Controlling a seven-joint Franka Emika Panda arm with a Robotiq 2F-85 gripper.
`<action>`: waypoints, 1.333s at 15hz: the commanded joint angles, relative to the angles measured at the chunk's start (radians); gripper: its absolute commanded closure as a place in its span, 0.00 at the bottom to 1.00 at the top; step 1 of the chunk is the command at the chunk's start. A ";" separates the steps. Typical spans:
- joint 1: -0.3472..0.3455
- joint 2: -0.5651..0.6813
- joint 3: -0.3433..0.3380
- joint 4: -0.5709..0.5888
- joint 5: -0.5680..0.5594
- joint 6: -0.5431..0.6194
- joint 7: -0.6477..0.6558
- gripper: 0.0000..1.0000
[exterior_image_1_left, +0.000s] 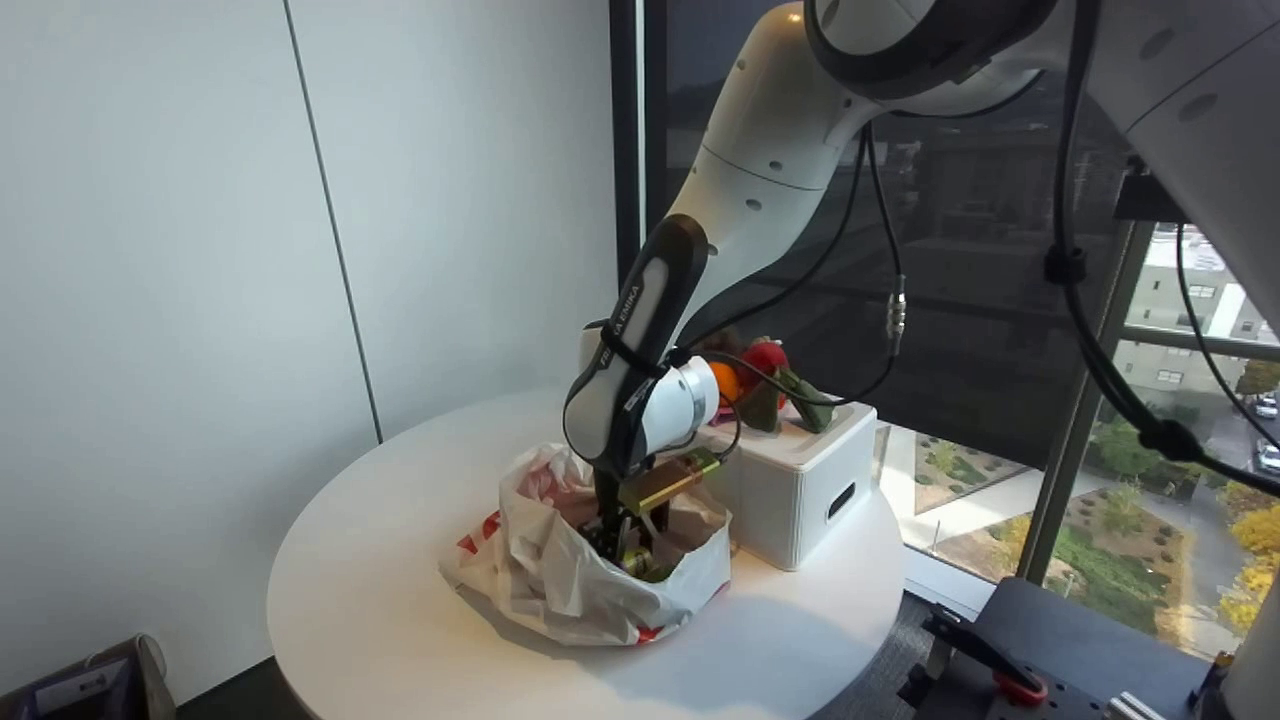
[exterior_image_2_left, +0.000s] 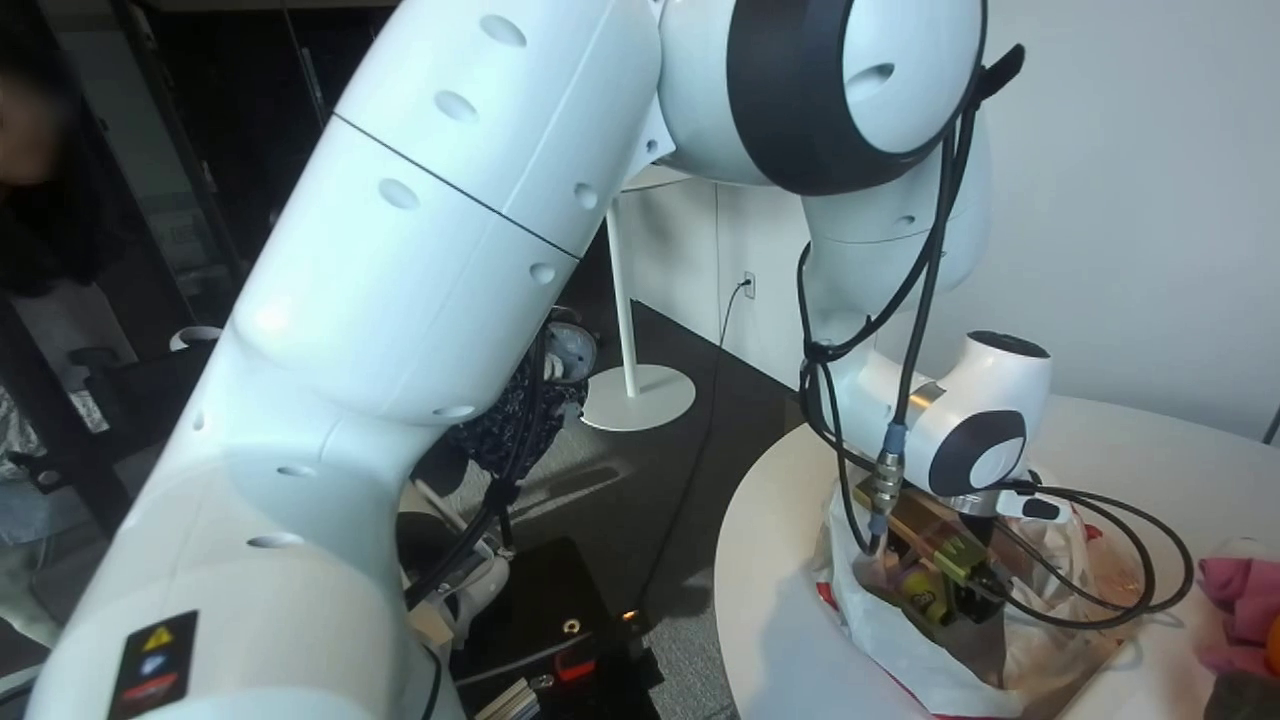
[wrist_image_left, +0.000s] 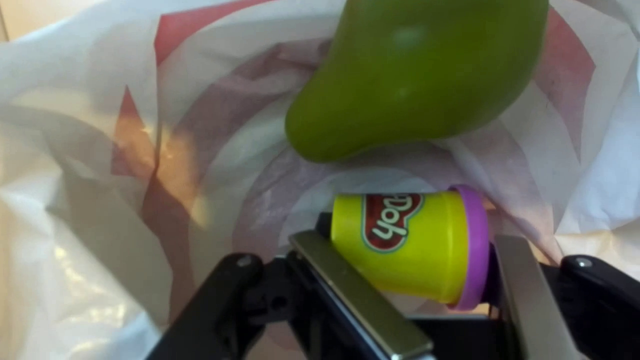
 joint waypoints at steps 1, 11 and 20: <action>0.023 -0.064 -0.011 -0.025 0.015 -0.011 0.021 0.69; 0.002 -0.397 -0.082 -0.147 0.000 -0.189 0.073 0.69; -0.094 -0.544 -0.212 -0.268 -0.073 -0.163 0.227 0.69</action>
